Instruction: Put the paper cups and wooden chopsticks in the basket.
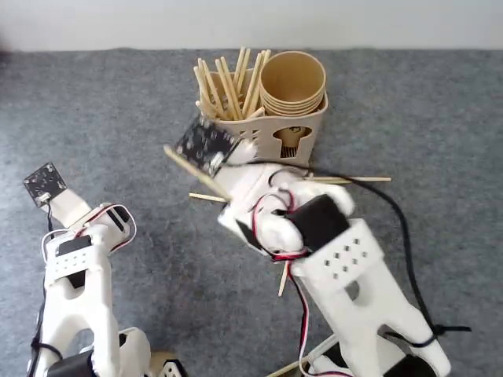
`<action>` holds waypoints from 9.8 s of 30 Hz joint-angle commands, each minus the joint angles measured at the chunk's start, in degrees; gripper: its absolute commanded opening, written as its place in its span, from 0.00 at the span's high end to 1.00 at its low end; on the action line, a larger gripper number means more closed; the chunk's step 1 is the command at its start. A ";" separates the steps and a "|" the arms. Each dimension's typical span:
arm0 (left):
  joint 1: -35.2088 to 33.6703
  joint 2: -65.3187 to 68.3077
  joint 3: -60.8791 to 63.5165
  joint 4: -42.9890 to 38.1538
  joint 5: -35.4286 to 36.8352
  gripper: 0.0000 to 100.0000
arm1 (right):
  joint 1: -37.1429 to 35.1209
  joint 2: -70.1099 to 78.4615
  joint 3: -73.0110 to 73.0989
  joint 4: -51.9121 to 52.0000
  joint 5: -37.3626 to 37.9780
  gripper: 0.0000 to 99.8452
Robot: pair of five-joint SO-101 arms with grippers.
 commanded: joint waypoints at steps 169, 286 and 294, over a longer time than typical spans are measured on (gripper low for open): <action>0.00 -1.58 -1.45 -1.05 -0.62 0.81 | 4.44 6.20 19.96 -3.12 -1.05 0.99; -0.09 -1.58 -1.45 -1.05 -0.62 0.81 | 3.21 20.00 -10.02 -41.54 -8.70 0.77; -0.09 -1.58 -1.45 -1.05 -0.62 0.81 | 3.21 32.04 -19.08 -41.54 -6.68 0.77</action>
